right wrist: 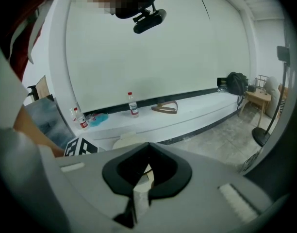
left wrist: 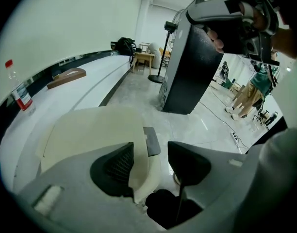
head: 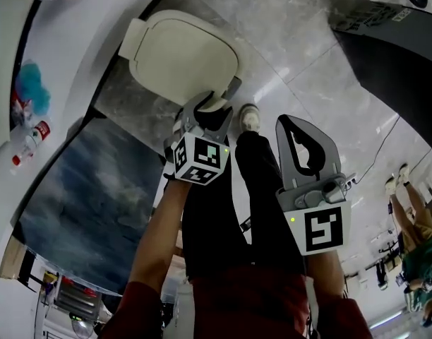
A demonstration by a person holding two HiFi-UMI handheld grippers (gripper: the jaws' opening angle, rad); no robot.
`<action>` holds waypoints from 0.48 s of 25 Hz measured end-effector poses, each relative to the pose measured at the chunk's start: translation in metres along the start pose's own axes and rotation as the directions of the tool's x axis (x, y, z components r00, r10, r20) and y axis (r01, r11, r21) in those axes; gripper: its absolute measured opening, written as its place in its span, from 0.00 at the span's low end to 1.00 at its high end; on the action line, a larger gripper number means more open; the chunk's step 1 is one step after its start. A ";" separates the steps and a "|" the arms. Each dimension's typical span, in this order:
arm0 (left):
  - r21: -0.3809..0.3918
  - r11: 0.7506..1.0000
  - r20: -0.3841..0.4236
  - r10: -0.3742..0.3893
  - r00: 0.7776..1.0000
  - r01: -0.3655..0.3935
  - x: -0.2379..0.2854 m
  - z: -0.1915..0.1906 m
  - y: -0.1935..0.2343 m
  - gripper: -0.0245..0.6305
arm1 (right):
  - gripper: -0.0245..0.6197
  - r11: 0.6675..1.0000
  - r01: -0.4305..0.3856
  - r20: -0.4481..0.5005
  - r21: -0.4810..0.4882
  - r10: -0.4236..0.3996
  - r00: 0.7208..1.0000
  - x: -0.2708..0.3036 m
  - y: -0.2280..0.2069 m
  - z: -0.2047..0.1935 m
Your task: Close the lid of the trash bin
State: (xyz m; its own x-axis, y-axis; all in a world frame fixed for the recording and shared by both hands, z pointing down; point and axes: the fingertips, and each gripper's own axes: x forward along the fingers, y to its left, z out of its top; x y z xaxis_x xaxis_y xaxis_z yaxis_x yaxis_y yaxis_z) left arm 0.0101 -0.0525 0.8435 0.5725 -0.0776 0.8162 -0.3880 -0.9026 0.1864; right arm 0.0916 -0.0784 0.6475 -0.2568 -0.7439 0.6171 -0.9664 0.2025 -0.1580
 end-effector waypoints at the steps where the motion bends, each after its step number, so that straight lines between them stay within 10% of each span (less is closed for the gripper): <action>1: 0.003 1.000 -0.007 0.001 1.000 -0.001 0.004 -0.003 0.000 0.38 | 0.04 1.000 0.000 -0.003 0.004 0.000 1.000 0.000 -0.001 -0.005; 12: 0.022 1.000 -0.028 0.014 1.000 -0.013 0.024 -0.008 -0.004 0.38 | 0.04 1.000 0.003 -0.041 0.026 -0.002 0.999 -0.003 -0.007 -0.037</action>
State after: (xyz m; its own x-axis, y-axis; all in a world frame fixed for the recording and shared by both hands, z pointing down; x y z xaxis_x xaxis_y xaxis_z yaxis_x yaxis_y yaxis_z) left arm 0.0196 -0.0477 0.8671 0.5464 -0.0780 0.8339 -0.3797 -0.9106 0.1636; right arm 0.0993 -0.0543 0.6755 -0.2542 -0.7176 0.6484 -0.9671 0.1837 -0.1759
